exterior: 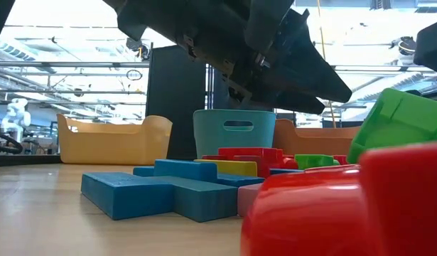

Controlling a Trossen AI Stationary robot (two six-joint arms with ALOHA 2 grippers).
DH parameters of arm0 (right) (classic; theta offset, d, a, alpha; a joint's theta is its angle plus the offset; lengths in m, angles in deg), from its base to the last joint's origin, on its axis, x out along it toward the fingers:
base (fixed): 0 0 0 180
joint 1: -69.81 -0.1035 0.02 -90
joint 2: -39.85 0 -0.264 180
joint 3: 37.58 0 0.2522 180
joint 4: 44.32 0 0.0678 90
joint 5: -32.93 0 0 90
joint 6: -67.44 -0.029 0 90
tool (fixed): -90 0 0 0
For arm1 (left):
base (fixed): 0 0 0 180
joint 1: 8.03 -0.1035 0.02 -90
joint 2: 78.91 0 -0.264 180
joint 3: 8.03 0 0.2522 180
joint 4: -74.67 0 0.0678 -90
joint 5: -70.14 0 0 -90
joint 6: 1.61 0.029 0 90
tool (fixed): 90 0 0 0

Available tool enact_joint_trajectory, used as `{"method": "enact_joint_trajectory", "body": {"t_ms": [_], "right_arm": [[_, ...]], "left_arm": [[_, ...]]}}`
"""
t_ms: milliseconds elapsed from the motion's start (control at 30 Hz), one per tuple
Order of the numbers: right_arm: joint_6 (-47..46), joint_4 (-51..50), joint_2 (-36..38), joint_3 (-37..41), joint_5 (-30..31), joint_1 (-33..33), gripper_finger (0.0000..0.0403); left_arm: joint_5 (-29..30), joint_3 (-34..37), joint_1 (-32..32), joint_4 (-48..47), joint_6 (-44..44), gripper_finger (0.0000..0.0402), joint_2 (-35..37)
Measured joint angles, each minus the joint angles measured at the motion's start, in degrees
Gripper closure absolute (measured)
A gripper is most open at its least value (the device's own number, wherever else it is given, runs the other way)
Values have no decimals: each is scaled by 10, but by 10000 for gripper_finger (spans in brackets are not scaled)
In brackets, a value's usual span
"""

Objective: Sort blocks by size
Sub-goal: Put the blue arch block into the orange bin

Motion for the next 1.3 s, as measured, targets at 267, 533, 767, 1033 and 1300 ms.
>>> {"method": "enact_joint_trajectory", "body": {"t_ms": [267, 533, 767, 1033, 1300], "right_arm": [[-1, 8, 1, -2, 16, 3, 378], [-13, 1, 7, -1, 68, 22, 376], [38, -18, 62, -1, 114, 57, 387], [100, -89, 176, -1, 223, 143, 383], [162, -111, 285, -1, 241, 268, 384]], "left_arm": [[2, 0, -1, -2, 3, 210, 0], [3, 0, -2, -15, 3, 210, 0], [3, 0, -2, -15, 3, 210, 0], [3, 0, -3, -15, 4, 210, 0], [4, 0, -9, -14, 18, 210, 0]]}}
